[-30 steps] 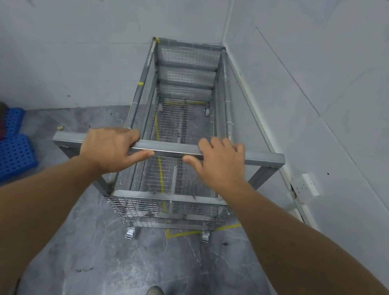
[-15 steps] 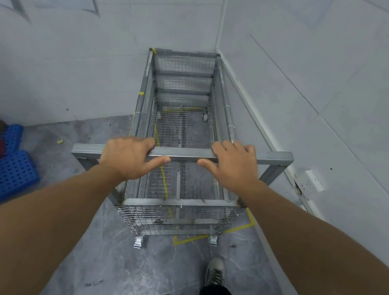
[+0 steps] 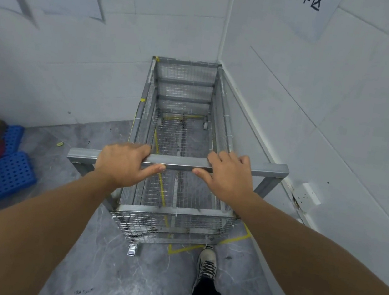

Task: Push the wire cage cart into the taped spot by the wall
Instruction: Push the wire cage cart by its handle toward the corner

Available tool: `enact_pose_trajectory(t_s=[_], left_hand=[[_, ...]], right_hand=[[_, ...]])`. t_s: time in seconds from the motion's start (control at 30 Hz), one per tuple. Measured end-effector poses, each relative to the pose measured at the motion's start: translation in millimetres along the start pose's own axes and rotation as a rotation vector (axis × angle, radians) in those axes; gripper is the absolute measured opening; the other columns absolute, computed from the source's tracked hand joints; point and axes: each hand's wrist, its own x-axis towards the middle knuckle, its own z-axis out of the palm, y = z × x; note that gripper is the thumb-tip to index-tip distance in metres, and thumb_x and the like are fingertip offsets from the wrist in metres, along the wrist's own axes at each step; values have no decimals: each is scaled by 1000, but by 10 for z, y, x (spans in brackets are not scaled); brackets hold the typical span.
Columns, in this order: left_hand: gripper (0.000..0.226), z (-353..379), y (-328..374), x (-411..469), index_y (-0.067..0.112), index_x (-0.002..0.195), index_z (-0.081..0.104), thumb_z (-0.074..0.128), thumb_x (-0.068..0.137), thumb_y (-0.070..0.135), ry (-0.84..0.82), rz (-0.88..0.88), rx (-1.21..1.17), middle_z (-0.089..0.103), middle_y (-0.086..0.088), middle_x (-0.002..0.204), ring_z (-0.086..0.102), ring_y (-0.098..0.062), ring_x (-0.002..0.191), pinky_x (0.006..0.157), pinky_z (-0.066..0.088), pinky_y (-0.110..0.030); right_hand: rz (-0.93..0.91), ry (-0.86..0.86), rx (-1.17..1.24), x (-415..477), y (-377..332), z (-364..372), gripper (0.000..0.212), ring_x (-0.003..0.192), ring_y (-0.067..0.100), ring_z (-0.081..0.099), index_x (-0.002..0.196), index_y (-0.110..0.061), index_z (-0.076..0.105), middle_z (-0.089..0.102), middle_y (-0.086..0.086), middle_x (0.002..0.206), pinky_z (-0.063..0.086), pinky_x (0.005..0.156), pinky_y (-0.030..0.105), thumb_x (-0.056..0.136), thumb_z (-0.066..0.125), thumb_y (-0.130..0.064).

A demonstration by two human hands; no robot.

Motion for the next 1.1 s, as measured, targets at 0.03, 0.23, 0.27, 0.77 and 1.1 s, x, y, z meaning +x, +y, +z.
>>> enact_pose_trajectory(t_s=[0.03, 0.23, 0.27, 0.77, 1.1], left_hand=[[62, 10, -6, -3, 27, 74, 41, 18, 81, 84, 7, -3, 0, 50, 9, 61, 50, -14, 53, 45, 32, -24], [60, 17, 9, -6, 29, 72, 40, 18, 82, 83, 35, -3, 10, 50, 9, 61, 48, -12, 52, 44, 25, -22], [59, 18, 13, -10, 29, 72, 41, 18, 82, 83, 30, -7, 12, 50, 9, 61, 47, -12, 52, 45, 24, -21], [63, -49, 11, 10, 25, 82, 45, 18, 81, 81, -88, -34, -12, 54, 6, 70, 53, -17, 63, 54, 35, -30], [63, -37, -78, 46, 27, 80, 41, 15, 79, 84, -172, 21, -57, 55, 6, 70, 55, -16, 64, 53, 36, -29]], right_hand=[[-6, 2, -4, 0, 0, 6, 71, 87, 28, 60, 101, -19, 62, 67, 3, 90, 38, 79, 45, 87, 20, -75], [-12, 16, -37, -10, -6, 16, 67, 85, 28, 58, 97, -19, 61, 66, 4, 89, 39, 79, 44, 90, 23, -73], [-9, 15, -36, -12, -9, 19, 66, 86, 28, 58, 97, -19, 61, 66, 4, 90, 39, 79, 44, 90, 24, -73], [-12, 39, -49, -21, -13, 51, 60, 84, 27, 55, 98, -20, 58, 63, 3, 89, 35, 77, 43, 91, 29, -72], [-41, 59, -30, -27, -7, 63, 65, 83, 26, 55, 101, -20, 59, 61, 0, 92, 32, 75, 41, 91, 22, -74]])
